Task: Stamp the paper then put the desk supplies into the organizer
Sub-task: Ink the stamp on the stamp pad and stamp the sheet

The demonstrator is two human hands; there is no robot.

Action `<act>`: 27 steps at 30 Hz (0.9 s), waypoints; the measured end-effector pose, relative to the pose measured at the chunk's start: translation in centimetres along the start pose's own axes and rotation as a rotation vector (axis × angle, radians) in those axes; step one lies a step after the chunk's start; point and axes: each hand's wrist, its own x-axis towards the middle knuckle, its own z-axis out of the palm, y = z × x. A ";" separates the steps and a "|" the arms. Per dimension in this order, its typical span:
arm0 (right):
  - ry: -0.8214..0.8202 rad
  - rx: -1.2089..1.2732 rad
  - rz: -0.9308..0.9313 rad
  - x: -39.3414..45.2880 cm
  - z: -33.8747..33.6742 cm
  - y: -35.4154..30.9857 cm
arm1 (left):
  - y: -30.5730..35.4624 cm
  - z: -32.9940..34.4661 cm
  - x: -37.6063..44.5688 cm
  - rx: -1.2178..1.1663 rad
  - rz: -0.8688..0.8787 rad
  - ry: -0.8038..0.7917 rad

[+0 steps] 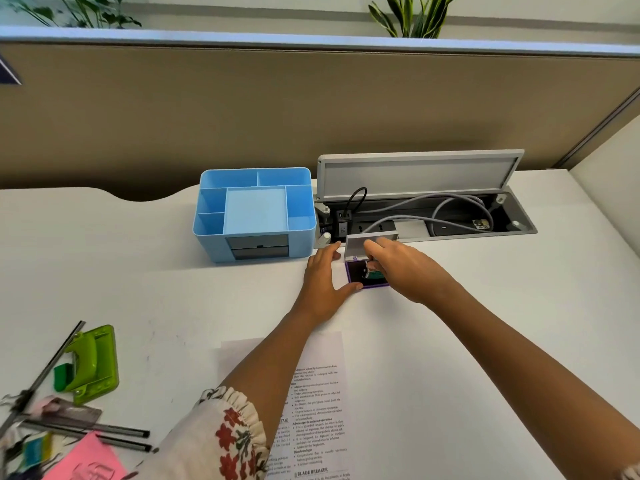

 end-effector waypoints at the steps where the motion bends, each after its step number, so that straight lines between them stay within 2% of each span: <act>1: 0.012 -0.004 -0.001 0.1 0.2 0.1 | 0.0 0.0 0.0 0.000 0.002 0.002; 14: 0.177 0.084 -0.018 -0.6 1.4 -0.3 | 0.1 0.1 0.1 0.052 0.036 0.016; 21: 0.206 0.038 0.031 -1.0 2.4 -0.8 | 0.2 0.1 0.1 0.081 0.057 0.025; 27: 0.212 0.055 0.066 -1.0 2.5 -1.0 | 0.4 -0.4 0.0 0.085 0.055 -0.045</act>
